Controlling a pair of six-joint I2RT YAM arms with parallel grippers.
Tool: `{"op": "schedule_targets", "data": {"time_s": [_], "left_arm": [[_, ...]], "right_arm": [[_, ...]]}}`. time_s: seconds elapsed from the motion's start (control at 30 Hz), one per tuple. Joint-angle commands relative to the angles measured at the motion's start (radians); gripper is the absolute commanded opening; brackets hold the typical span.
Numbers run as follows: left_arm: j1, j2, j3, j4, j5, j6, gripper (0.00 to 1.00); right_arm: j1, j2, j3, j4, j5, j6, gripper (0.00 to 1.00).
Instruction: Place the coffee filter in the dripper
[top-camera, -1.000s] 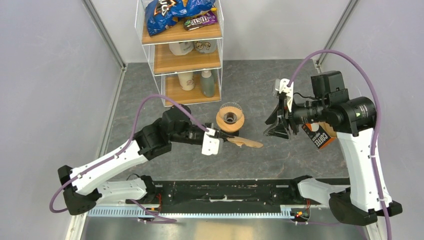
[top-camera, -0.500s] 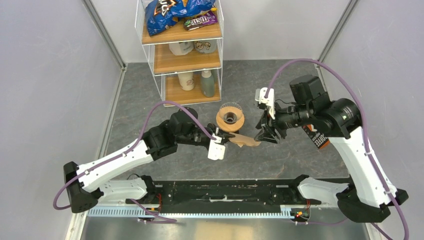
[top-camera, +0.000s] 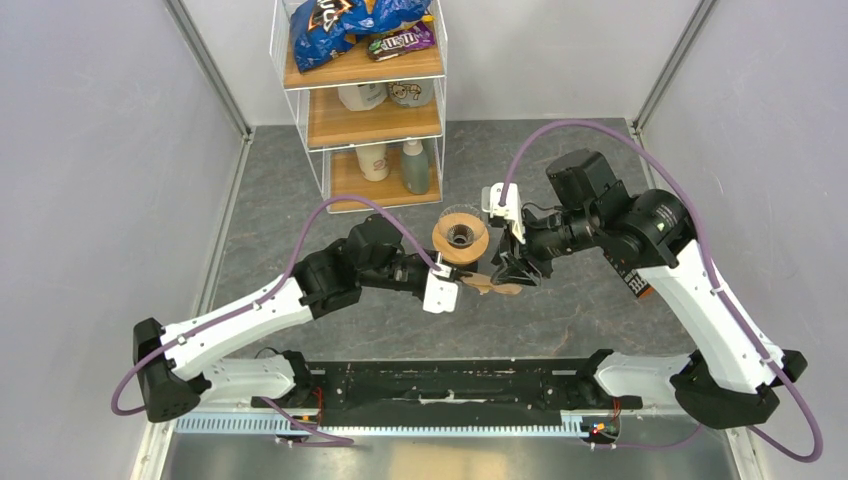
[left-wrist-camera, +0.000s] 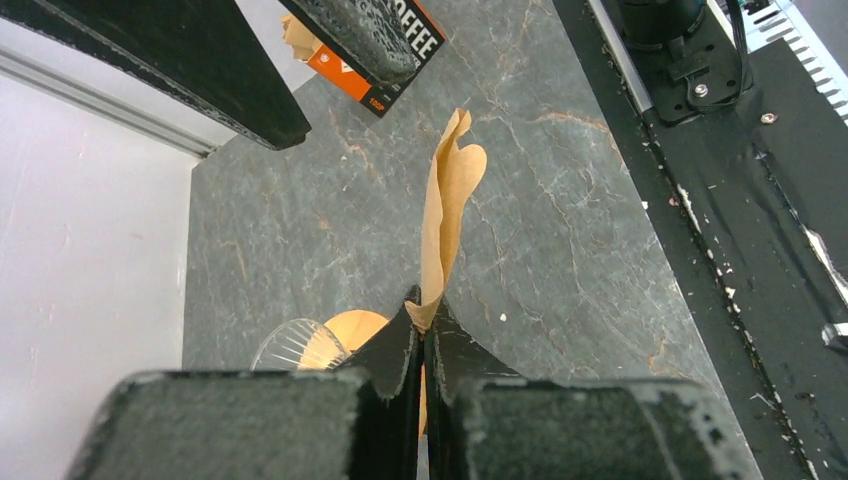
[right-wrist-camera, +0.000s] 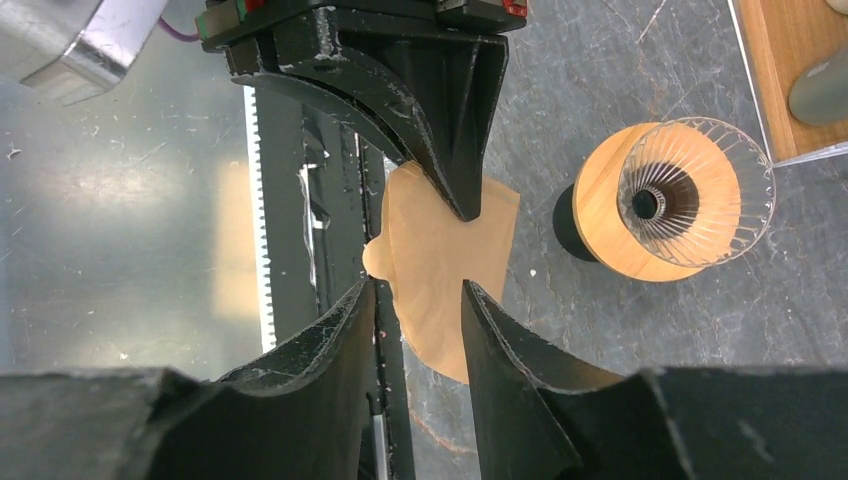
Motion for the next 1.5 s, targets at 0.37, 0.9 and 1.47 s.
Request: {"op": "schedule_targets", "data": {"time_s": [0.37,0.9,1.47], "left_arm": [[-0.006,0.014,0.06,0.061,0.014,-0.115,0.02],[-0.006,0.016,0.071,0.066,0.03,-0.134,0.02],[-0.007,-0.005,0.08,0.11,0.002,-0.2,0.02]], "right_arm": [[0.042,0.003,-0.002,0.003,0.045,-0.028,0.37],[0.062,0.017,0.006,0.0,0.101,-0.043,0.26],[0.079,-0.004,-0.049,0.024,0.232,-0.043,0.36]]}}
